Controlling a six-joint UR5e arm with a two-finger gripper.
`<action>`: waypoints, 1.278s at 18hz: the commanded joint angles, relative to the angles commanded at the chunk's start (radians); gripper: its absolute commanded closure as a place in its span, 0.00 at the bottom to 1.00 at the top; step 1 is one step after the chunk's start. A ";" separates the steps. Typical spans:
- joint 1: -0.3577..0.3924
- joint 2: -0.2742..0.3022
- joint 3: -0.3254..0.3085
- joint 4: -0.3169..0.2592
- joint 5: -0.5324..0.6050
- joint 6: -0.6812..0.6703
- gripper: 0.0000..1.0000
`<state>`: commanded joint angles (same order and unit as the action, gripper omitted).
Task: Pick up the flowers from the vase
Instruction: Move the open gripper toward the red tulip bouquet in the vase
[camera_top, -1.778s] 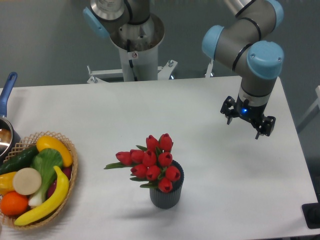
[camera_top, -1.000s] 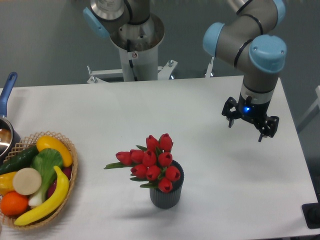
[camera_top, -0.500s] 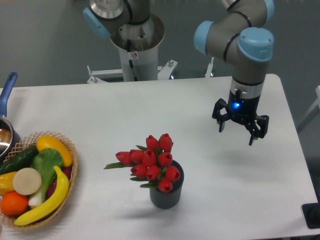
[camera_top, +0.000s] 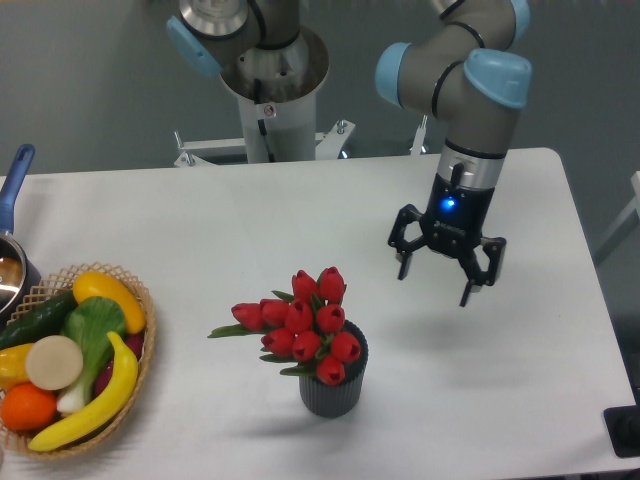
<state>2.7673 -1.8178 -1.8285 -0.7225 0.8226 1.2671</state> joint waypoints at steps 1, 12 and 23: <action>-0.006 0.003 -0.014 0.000 -0.037 -0.020 0.00; -0.044 -0.035 -0.035 0.000 -0.207 -0.023 0.00; -0.078 -0.087 -0.020 0.012 -0.358 -0.032 0.00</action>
<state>2.6891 -1.9051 -1.8484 -0.7102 0.4650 1.2348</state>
